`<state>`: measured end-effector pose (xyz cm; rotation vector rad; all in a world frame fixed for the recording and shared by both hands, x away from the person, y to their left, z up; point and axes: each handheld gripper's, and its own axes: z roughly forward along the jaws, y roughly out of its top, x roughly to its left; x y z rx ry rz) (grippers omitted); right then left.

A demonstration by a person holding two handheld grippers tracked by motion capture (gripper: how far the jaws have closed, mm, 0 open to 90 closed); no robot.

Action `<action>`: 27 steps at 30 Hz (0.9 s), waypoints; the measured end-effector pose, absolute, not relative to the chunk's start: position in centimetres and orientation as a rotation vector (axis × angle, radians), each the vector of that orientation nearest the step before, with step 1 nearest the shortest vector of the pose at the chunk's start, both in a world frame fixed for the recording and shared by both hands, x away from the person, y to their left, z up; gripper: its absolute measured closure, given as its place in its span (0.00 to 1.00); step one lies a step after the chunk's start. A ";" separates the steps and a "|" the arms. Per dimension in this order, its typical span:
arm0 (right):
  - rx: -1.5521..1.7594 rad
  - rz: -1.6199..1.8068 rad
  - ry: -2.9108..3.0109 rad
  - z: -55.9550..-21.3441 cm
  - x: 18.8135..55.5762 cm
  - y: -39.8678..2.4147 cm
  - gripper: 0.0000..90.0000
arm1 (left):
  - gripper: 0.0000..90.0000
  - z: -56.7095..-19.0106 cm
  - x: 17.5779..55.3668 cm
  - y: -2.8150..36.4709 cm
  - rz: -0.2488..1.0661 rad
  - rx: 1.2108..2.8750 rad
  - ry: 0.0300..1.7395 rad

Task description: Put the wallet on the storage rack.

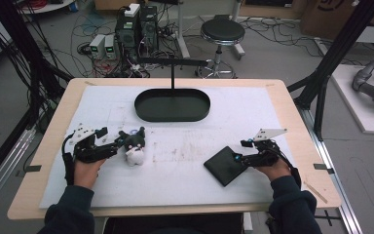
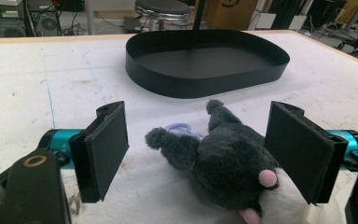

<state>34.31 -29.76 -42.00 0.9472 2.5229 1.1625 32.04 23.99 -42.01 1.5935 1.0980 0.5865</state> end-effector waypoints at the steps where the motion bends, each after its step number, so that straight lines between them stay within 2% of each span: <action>1: 0.947 1.163 2.523 -42.0 34.3 -29.8 0.40 | 0.23 -42.0 32.0 24.0 0.588 1.592 1.098; 11: 1.012 1.115 2.692 -44.0 35.3 -29.0 0.39 | 0.24 -42.1 32.0 24.0 0.584 1.598 1.104; 17: 1.081 1.128 2.674 -44.0 35.4 -29.2 0.51 | 0.24 -42.2 32.1 23.9 0.581 1.604 1.104; 21: 1.091 1.117 2.661 -43.8 35.4 -29.2 0.56 | 0.24 -42.2 32.1 23.9 0.581 1.604 1.105; 22: 1.095 1.109 2.650 -43.6 35.4 -29.2 0.59 | 0.24 -42.2 32.1 24.0 0.580 1.605 1.106; 23: 1.111 1.116 2.623 -43.2 35.3 -29.4 0.73 | 0.24 -42.2 32.2 24.0 0.580 1.605 1.107; 24: 1.109 1.125 2.598 -43.0 35.2 -29.7 0.80 | 0.24 -42.2 32.2 24.0 0.580 1.605 1.108; 27: 1.109 1.166 2.569 -42.6 35.1 -30.1 0.86 | 0.24 -42.3 32.2 24.1 0.581 1.607 1.111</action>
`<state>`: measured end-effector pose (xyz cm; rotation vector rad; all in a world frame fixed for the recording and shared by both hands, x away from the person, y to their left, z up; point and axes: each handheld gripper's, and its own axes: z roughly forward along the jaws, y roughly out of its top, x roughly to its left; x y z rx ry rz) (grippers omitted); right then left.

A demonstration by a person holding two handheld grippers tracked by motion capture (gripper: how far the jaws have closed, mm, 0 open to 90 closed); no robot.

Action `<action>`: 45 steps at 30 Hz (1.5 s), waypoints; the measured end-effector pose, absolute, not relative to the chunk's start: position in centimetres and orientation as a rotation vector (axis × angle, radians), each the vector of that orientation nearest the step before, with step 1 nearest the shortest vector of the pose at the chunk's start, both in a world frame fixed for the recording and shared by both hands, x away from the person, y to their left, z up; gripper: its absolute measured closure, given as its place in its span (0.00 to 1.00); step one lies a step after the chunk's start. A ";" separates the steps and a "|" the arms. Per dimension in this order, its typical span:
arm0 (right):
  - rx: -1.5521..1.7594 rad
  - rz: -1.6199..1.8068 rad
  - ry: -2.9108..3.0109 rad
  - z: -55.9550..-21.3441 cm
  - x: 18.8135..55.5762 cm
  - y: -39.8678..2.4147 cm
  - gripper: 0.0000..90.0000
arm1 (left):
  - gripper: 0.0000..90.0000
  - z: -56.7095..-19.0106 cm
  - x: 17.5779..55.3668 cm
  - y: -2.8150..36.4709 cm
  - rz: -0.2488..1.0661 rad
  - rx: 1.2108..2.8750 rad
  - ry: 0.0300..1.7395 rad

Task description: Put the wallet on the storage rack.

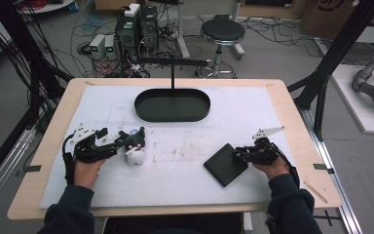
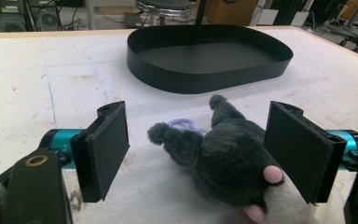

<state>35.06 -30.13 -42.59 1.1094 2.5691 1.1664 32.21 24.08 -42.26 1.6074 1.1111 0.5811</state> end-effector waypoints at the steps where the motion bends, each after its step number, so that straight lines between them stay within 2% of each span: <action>1: 1.110 1.175 2.566 -42.5 35.0 -30.2 0.87 | 0.24 -42.3 32.2 24.1 0.581 1.607 1.111; 3: 1.090 1.217 2.541 -42.2 34.9 -30.3 0.92 | 0.24 -42.3 32.2 24.1 0.581 1.604 1.115; 7: 1.053 1.303 2.428 -40.8 34.4 -30.8 0.95 | 0.24 -42.3 32.2 24.3 0.583 1.604 1.117; 19: 1.171 1.399 2.080 -37.5 33.5 -34.4 0.98 | 0.24 -42.3 32.1 24.5 0.586 1.600 1.123; 28: 1.081 1.475 2.164 -37.5 33.5 -32.7 0.97 | 0.24 -42.3 32.2 24.4 0.584 1.603 1.121; 31: 1.051 1.448 2.177 -37.5 33.4 -32.0 0.96 | 0.24 -42.3 32.2 24.4 0.584 1.603 1.124; 32: 1.048 1.441 2.188 -37.5 33.5 -31.9 0.91 | 0.24 -42.3 32.2 24.5 0.584 1.602 1.123; 45: 1.180 1.130 2.327 -39.7 34.0 -31.9 0.70 | 0.24 -42.3 32.1 24.8 0.587 1.597 1.131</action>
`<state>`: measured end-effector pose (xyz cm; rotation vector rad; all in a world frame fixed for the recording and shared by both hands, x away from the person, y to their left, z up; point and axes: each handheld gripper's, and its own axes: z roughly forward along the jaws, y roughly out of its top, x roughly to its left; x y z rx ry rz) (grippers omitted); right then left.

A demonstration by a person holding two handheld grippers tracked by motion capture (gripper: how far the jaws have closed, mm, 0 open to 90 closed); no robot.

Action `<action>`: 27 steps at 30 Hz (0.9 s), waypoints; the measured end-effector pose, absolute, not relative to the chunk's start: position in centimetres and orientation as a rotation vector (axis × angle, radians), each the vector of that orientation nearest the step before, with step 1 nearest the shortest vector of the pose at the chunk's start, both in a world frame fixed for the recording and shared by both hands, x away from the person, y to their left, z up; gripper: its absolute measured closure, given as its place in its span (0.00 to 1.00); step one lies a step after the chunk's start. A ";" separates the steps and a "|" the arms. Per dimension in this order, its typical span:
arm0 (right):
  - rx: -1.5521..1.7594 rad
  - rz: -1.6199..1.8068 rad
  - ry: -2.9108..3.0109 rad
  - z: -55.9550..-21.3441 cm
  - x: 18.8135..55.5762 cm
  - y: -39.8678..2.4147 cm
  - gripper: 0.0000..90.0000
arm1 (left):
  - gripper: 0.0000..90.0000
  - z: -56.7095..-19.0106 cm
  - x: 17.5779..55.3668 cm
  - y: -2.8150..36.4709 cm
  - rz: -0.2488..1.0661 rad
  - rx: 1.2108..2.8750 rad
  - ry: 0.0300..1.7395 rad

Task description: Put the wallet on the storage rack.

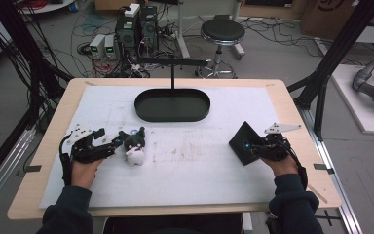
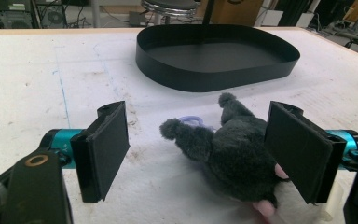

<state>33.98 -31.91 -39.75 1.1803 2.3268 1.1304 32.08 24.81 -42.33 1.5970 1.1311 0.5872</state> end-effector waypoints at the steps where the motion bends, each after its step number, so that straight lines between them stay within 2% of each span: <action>1: 1.198 1.104 2.334 -39.9 33.8 -32.2 0.69 | 0.24 -42.4 32.1 24.9 0.587 1.594 1.133; 4: 1.260 1.077 2.388 -40.3 33.5 -32.6 0.66 | 0.24 -42.3 32.0 24.9 0.587 1.591 1.135; 9: 1.319 1.038 2.457 -41.5 33.3 -32.8 0.70 | 0.24 -42.4 32.2 24.7 0.584 1.597 1.135; 12: 1.366 1.064 2.493 -41.9 33.6 -32.9 0.86 | 0.24 -42.4 32.2 24.6 0.582 1.603 1.127; 15: 1.349 1.087 2.477 -41.5 33.5 -33.1 0.93 | 0.24 -42.4 32.2 24.6 0.580 1.603 1.130; 27: 1.275 1.183 2.286 -39.5 33.1 -33.6 0.93 | 0.24 -42.3 32.2 24.9 0.598 1.600 1.135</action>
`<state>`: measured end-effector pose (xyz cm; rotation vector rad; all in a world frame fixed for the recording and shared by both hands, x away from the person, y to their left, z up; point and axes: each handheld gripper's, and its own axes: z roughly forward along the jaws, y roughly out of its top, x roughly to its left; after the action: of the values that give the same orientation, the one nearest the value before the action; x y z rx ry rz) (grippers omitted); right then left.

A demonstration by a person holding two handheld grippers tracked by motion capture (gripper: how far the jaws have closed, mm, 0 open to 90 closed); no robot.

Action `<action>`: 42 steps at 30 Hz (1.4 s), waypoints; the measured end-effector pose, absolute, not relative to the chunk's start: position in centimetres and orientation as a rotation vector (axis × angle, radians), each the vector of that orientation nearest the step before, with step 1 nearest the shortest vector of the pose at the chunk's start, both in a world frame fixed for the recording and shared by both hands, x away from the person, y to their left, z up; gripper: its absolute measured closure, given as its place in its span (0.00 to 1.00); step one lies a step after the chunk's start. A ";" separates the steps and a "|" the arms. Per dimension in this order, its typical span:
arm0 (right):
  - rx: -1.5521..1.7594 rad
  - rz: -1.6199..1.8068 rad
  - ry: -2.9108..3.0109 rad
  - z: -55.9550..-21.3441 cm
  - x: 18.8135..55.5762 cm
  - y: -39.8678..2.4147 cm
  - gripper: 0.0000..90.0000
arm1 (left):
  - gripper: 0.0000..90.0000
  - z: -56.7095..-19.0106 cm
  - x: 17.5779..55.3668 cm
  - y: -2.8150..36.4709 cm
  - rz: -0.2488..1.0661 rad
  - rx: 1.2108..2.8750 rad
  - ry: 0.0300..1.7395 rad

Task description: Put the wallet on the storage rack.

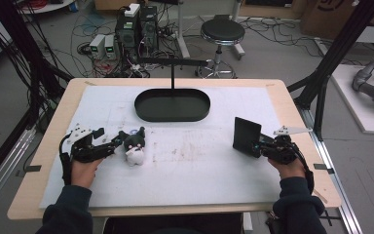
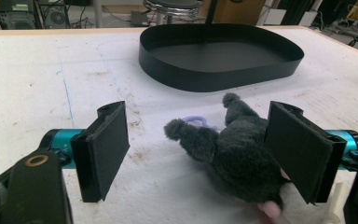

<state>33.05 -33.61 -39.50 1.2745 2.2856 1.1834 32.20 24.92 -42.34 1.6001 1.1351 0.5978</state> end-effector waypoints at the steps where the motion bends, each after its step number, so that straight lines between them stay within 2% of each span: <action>1: 1.267 1.185 2.268 -39.1 32.9 -33.5 0.93 | 0.24 -42.3 32.2 25.0 0.600 1.599 1.136; 11: 1.287 1.126 2.338 -36.7 33.1 -32.6 0.94 | 0.24 -42.3 31.9 25.6 0.609 1.577 1.144; 24: 1.252 1.172 2.291 -36.6 33.1 -32.2 0.93 | 0.24 -42.1 31.8 25.9 0.633 1.569 1.129; 27: 1.262 1.187 2.268 -36.1 33.0 -32.4 0.96 | 0.24 -42.1 31.8 25.9 0.634 1.568 1.135; 28: 1.273 1.192 2.264 -35.4 33.0 -32.6 1.00 | 0.24 -42.1 31.8 25.9 0.634 1.568 1.135; 35: 1.284 1.104 2.271 -33.1 34.4 -32.5 1.00 | 0.24 -42.1 31.9 25.6 0.631 1.572 1.126; 39: 1.303 1.092 2.286 -33.8 35.2 -32.2 1.00 | 0.24 -42.1 32.0 25.7 0.632 1.571 1.128; 40: 1.315 1.082 2.304 -35.0 35.6 -31.9 0.95 | 0.24 -42.1 32.0 25.8 0.633 1.568 1.127; 42: 1.330 1.078 2.307 -35.6 35.7 -31.8 0.92 | 0.24 -42.1 31.9 25.9 0.633 1.566 1.133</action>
<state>35.73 -31.80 -35.57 1.3297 2.3065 1.0782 31.94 25.91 -42.13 1.5664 1.1331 0.6333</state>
